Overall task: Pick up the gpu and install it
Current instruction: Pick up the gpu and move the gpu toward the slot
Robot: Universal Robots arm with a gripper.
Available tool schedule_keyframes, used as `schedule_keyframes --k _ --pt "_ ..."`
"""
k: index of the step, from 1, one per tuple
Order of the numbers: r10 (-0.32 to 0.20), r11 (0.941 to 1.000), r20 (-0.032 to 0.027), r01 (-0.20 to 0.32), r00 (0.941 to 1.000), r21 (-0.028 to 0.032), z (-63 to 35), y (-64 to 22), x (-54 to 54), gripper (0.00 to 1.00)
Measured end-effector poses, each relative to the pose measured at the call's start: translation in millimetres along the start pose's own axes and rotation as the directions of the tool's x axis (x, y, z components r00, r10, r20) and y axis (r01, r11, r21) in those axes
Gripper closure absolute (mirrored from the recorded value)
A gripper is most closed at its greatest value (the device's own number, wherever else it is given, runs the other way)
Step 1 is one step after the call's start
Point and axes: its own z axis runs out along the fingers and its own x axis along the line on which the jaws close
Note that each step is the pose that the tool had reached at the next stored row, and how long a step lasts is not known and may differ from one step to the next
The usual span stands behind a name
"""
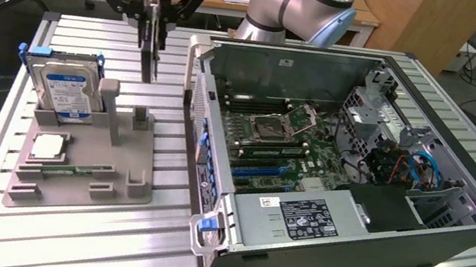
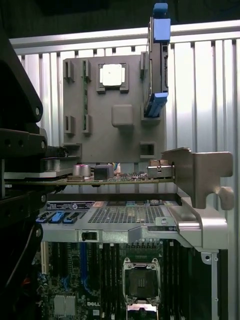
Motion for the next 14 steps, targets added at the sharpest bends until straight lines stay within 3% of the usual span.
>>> schedule_keyframes --k 14 --pt "-0.003 1.0 0.0 0.003 1.0 0.0 0.6 0.7 -16.8 0.72"
